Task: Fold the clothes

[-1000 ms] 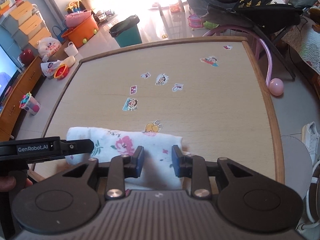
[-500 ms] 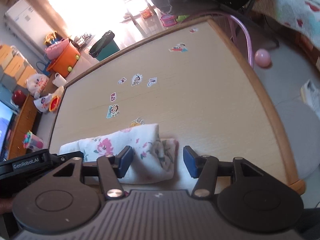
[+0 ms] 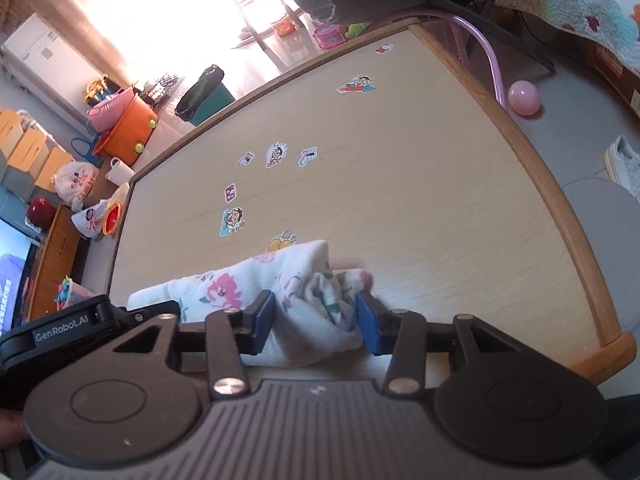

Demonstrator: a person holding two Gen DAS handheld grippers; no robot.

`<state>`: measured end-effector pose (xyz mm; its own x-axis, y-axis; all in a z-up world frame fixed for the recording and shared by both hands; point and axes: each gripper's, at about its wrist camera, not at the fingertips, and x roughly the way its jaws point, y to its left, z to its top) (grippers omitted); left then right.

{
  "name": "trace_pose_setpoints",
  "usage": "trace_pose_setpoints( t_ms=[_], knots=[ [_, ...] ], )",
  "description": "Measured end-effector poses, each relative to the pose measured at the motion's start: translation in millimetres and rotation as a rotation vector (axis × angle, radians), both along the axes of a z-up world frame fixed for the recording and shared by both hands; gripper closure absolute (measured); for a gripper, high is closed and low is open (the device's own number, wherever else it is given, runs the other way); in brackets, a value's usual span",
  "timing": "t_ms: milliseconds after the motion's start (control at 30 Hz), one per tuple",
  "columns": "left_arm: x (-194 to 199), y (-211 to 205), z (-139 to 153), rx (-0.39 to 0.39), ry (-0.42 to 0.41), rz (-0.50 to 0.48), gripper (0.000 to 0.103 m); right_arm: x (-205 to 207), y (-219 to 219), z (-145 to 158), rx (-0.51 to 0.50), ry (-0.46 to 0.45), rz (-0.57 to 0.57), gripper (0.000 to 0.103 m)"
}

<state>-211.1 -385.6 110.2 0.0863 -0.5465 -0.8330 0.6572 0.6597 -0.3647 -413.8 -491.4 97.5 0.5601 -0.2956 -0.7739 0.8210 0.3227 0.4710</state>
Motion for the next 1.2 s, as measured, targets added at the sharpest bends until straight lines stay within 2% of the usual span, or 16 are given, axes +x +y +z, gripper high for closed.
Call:
trace_pose_setpoints(
  t_ms=[67,133,200,400,533,733,933,1200],
  knots=[
    [-0.5,-0.3,-0.3,-0.016,0.013,-0.012,0.019,-0.4,0.4,-0.6,0.003,-0.002,-0.002,0.061],
    [-1.1,-2.6,-1.6,-0.06,0.065,-0.026,0.038,-0.9,0.4,-0.6,0.006,-0.007,-0.002,0.063],
    [-3.8,-4.6,-3.3,-0.066,0.073,-0.018,0.039,-0.7,0.9,0.2,0.005,-0.008,0.002,0.065],
    [-8.4,-5.3,-8.8,-0.109,0.108,-0.011,0.054,7.7,4.1,10.4,-0.038,0.025,0.059,0.08],
    [-11.7,-10.6,-2.2,-0.119,0.093,-0.034,0.061,11.6,3.7,17.4,-0.053,0.036,0.069,0.082],
    [0.4,-14.2,17.8,-0.184,0.088,-0.027,0.061,19.2,-4.1,41.3,-0.104,0.013,0.081,0.082],
    [24.6,-31.5,42.7,-0.238,0.06,-0.014,0.061,44.8,-28.5,71.5,-0.184,0.011,0.113,0.082],
    [59.9,-58.0,61.6,-0.297,0.036,0.021,0.061,82.1,-64.3,87.3,-0.26,0.017,0.134,0.082]
  ],
)
